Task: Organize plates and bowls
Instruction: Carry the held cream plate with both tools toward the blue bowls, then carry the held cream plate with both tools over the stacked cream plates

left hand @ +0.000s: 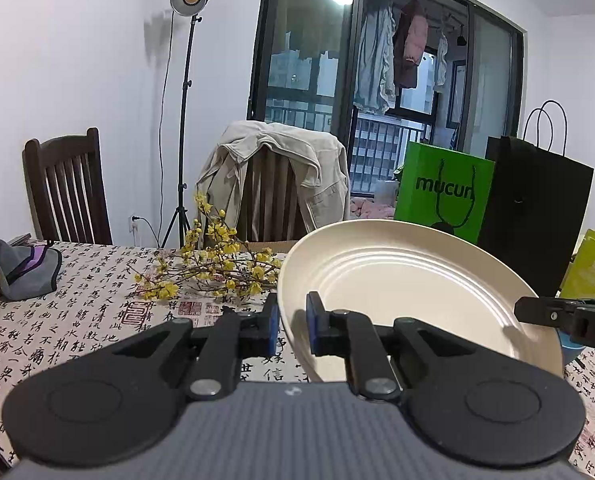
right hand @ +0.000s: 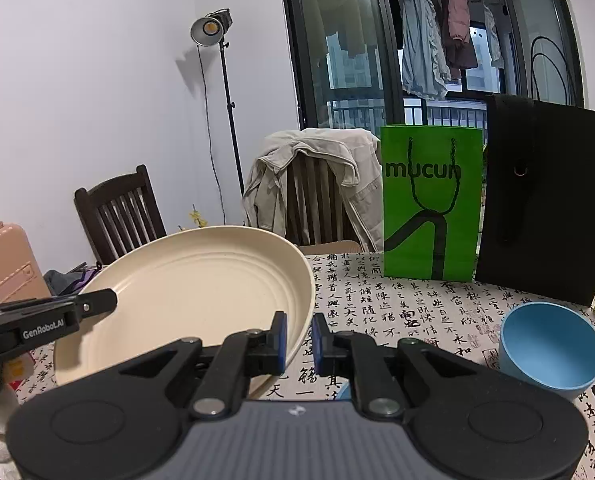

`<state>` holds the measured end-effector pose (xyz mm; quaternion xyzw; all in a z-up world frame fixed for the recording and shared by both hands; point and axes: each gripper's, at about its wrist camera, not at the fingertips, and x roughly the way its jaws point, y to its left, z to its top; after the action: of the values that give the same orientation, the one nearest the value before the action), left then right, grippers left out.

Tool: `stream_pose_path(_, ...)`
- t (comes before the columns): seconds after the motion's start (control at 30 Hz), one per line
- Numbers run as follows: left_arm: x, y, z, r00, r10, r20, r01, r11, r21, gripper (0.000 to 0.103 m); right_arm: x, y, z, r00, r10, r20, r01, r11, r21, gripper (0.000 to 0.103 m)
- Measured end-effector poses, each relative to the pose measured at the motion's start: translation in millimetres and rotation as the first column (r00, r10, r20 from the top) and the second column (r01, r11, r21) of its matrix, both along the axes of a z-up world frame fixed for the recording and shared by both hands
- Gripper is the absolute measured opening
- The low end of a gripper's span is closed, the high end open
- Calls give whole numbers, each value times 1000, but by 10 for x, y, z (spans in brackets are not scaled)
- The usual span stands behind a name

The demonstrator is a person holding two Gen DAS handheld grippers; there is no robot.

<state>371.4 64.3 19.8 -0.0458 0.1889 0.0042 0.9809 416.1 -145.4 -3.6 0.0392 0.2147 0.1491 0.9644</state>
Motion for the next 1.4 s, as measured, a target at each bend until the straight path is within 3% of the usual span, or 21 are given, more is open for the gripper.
stream_pose_path(1.4,-816,9,75,998,-1,59,2,1000,-5,14,-762,-74,65,998,15,59,-16,999,27,13)
